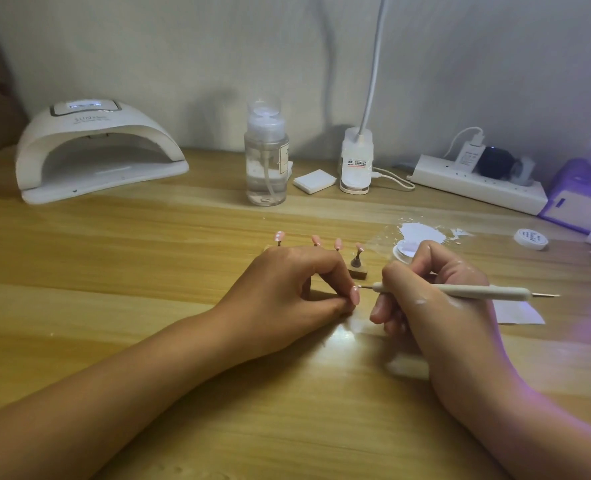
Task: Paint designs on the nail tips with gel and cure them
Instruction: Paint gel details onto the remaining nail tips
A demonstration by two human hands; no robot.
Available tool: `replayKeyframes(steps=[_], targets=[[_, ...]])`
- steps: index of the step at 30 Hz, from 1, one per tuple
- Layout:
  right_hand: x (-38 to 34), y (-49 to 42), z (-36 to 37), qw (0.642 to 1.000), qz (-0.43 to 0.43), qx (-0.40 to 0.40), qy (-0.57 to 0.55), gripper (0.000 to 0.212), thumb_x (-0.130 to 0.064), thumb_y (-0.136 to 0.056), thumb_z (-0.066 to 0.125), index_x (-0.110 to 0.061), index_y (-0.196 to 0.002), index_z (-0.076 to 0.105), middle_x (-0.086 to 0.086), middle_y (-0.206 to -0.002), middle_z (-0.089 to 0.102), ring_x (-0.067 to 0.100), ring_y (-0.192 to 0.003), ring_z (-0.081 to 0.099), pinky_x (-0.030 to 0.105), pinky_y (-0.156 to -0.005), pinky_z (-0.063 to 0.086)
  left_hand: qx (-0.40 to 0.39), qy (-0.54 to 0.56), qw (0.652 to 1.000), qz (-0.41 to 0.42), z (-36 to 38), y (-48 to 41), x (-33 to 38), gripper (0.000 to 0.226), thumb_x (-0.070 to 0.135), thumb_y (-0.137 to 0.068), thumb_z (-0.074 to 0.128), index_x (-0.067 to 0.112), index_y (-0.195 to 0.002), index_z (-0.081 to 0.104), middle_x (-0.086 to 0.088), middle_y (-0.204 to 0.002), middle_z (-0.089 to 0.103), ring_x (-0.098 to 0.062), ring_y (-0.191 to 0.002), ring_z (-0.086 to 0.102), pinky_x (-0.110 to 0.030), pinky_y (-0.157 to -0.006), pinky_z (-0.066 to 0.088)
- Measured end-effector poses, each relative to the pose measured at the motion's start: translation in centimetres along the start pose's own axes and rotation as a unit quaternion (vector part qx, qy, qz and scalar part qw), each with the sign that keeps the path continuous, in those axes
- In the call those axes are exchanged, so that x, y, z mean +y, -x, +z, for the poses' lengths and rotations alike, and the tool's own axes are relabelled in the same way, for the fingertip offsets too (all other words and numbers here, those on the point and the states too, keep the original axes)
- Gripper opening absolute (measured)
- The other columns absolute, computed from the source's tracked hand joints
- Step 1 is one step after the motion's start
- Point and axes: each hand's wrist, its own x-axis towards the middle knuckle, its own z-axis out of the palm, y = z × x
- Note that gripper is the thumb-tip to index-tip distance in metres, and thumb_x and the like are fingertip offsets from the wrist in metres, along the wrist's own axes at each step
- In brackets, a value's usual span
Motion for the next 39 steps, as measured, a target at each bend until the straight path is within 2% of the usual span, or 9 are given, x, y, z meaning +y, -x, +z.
replayKeyframes(steps=[5,9,14,17,21,24,26,31,39], targets=[[0.2,-0.1,0.2,1.0,-0.002,-0.001,0.008,0.018,-0.016,-0.064,0.059,-0.022,-0.052,0.047,0.016,-0.049,0.062,0.013,-0.038,0.049,0.018,-0.039,0.039,0.002,-0.001,1.0,0.003,0.0,-0.1,0.1,0.017,0.013,-0.079,0.078,0.028,-0.08,0.07,0.046,-0.061,0.048,0.007,-0.049,0.045,-0.014,-0.06,0.025],[0.3,-0.1,0.1,1.0,-0.004,0.002,-0.001,0.017,-0.017,-0.064,0.059,-0.023,-0.052,0.048,0.016,-0.049,0.062,0.013,-0.038,0.049,0.019,-0.039,0.04,-0.002,0.005,1.0,-0.002,0.0,-0.1,0.0,0.017,0.013,-0.079,0.078,0.028,-0.08,0.07,0.043,-0.063,0.052,0.005,-0.049,0.044,-0.005,-0.055,0.03],[0.4,0.0,-0.1,1.0,-0.013,0.004,-0.018,0.023,-0.014,-0.068,0.062,-0.023,-0.052,0.047,0.015,-0.049,0.061,0.014,-0.038,0.048,0.017,-0.04,0.039,-0.004,0.015,1.0,-0.019,0.1,-0.1,-0.2,0.014,0.017,-0.08,0.077,0.03,-0.081,0.071,0.035,-0.069,0.058,0.002,-0.05,0.046,-0.012,-0.057,0.028],[0.4,-0.1,-0.5,0.995,-0.052,0.065,-0.061,0.034,-0.007,-0.084,0.065,-0.022,-0.062,0.045,0.007,-0.046,0.057,0.011,-0.037,0.043,0.017,-0.038,0.035,0.0,0.017,1.0,-0.016,0.1,-0.1,-0.2,0.013,0.015,-0.08,0.078,0.027,-0.081,0.073,0.035,-0.071,0.059,0.002,-0.052,0.047,-0.01,-0.055,0.03],[-0.1,-1.1,-1.7,0.982,-0.113,0.138,-0.053,0.026,-0.02,-0.095,0.068,-0.022,-0.078,0.049,-0.007,-0.049,0.052,0.008,-0.041,0.039,0.018,-0.04,0.033,-0.003,0.017,1.0,-0.023,0.1,-0.1,-0.2,0.011,0.017,-0.081,0.078,0.027,-0.082,0.072,0.035,-0.072,0.059,0.002,-0.052,0.048,-0.011,-0.057,0.03],[0.3,-2.2,-2.7,0.983,-0.087,0.16,-0.026,0.02,-0.028,-0.094,0.068,-0.022,-0.08,0.055,-0.005,-0.055,0.058,0.007,-0.041,0.041,0.016,-0.039,0.032,-0.005,0.018,1.0,-0.022,0.0,0.0,0.0,0.013,0.015,-0.081,0.077,0.027,-0.081,0.072,0.037,-0.068,0.057,0.003,-0.051,0.047,-0.007,-0.056,0.032],[1.0,-2.9,-3.3,0.984,-0.058,0.17,-0.006,0.02,-0.028,-0.097,0.062,-0.021,-0.081,0.053,-0.003,-0.056,0.063,0.006,-0.039,0.042,0.015,-0.038,0.031,-0.003,0.02,0.999,-0.025,-0.1,0.0,0.1,0.013,0.014,-0.081,0.078,0.026,-0.081,0.072,0.039,-0.065,0.056,0.002,-0.049,0.046,-0.005,-0.056,0.032],[2.1,-3.4,-3.6,0.985,-0.028,0.164,0.05,0.024,-0.031,-0.092,0.066,-0.022,-0.082,0.046,0.001,-0.066,0.072,0.009,-0.039,0.046,0.028,-0.05,0.032,-0.006,0.021,0.999,-0.025,-0.2,0.1,0.4,0.009,0.013,-0.082,0.077,0.021,-0.083,0.073,0.043,-0.059,0.051,0.005,-0.049,0.045,-0.002,-0.056,0.031],[2.1,-4.2,-3.5,0.984,0.006,0.153,0.091,0.03,-0.038,-0.091,0.07,-0.021,-0.081,0.048,-0.002,-0.066,0.072,0.006,-0.037,0.043,0.023,-0.043,0.033,0.001,0.022,1.0,-0.02,-0.2,0.1,0.5,0.01,0.013,-0.081,0.078,0.022,-0.082,0.073,0.044,-0.059,0.051,0.005,-0.048,0.045,-0.003,-0.056,0.032]])
